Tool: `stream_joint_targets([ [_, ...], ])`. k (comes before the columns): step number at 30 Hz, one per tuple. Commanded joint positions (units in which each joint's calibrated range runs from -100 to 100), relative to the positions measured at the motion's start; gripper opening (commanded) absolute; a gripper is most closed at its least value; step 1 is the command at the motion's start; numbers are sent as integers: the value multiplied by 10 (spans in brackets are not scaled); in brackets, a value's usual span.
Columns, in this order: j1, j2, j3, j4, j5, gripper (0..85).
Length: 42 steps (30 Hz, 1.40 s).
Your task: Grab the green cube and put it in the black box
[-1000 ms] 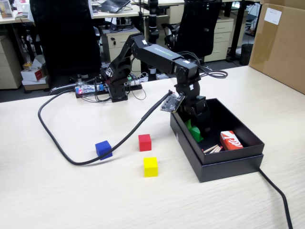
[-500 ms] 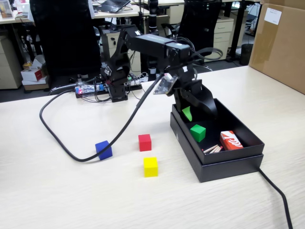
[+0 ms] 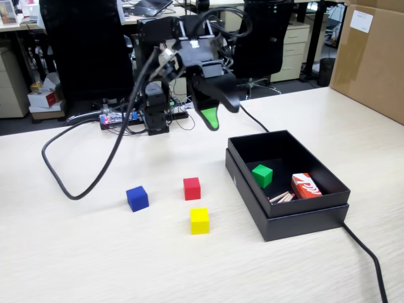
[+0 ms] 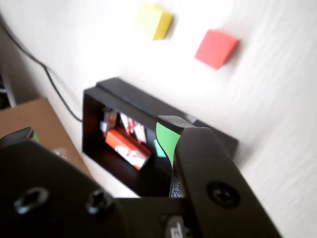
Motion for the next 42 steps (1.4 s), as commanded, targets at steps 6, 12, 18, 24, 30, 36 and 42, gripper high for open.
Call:
stream_joint_targets([
  [6, -41, -254, -197, 20, -13, 484],
  [12, -67, -437, -460, 150, -15, 481],
  [18, -80, -547, -621, 215, -14, 483],
  [24, -89, -605, -797, 378, -26, 480],
  [30, -92, -622, -904, 475, -31, 479],
  [36, -93, -622, -1003, 580, -32, 477],
  [42, -93, -624, -1060, 617, -31, 479],
])
